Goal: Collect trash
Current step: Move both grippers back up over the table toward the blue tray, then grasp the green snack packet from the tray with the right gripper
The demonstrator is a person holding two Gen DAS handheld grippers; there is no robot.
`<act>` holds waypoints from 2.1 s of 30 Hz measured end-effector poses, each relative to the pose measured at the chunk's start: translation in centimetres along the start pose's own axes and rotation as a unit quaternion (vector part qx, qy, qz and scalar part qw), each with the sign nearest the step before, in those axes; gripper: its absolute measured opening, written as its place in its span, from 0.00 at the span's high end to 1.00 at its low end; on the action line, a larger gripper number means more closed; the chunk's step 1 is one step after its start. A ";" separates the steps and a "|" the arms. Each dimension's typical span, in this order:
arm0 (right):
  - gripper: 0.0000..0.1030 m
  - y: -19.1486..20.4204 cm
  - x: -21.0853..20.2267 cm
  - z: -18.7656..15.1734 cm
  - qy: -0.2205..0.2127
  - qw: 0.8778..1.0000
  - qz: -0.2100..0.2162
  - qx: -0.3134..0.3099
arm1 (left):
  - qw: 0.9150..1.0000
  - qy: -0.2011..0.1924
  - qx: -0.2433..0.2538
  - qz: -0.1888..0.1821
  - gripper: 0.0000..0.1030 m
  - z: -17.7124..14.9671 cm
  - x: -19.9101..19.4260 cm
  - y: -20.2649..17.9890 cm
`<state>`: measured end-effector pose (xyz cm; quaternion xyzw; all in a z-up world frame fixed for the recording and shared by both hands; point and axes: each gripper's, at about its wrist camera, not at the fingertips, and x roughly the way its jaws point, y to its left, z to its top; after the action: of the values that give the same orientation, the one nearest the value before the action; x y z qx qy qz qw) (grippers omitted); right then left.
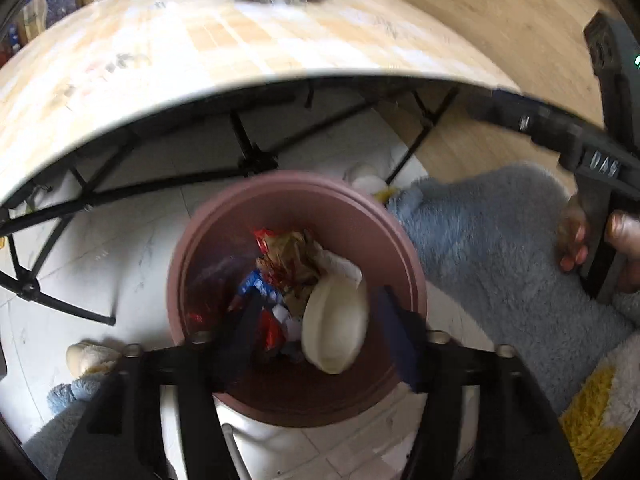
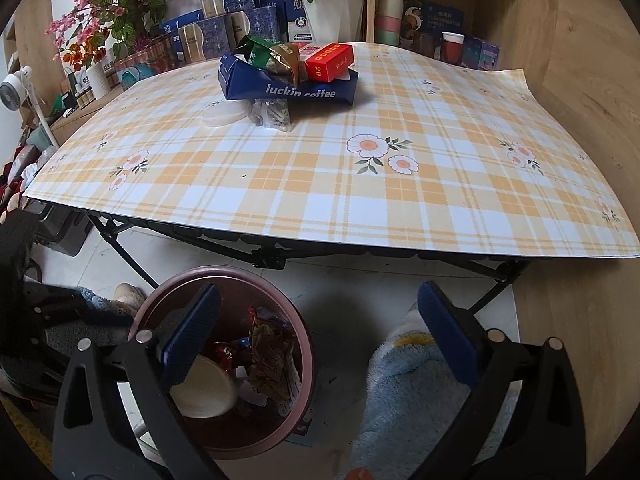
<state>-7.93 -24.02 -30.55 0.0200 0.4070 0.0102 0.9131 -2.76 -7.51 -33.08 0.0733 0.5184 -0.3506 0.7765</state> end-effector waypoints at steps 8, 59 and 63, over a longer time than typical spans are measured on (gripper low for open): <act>0.06 0.1 0.0 0.0 0.001 1.000 0.000 -0.002 | 0.978 -0.157 -0.089 0.106 0.07 -0.1 -6.8 2.8; 0.06 -2.1 1.7 14.6 -0.025 0.997 -0.047 -0.063 | 0.930 -0.268 -0.099 0.230 0.06 9.6 -16.0 8.6; 0.07 -1.2 2.8 16.8 -0.032 0.993 -0.031 -0.110 | 0.934 -0.259 -0.114 0.217 0.06 9.9 -15.5 9.1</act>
<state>6.40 -25.63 -21.47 -0.0924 0.3748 0.0258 0.9221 6.98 1.83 -17.58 0.0020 0.3067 -0.1191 0.9443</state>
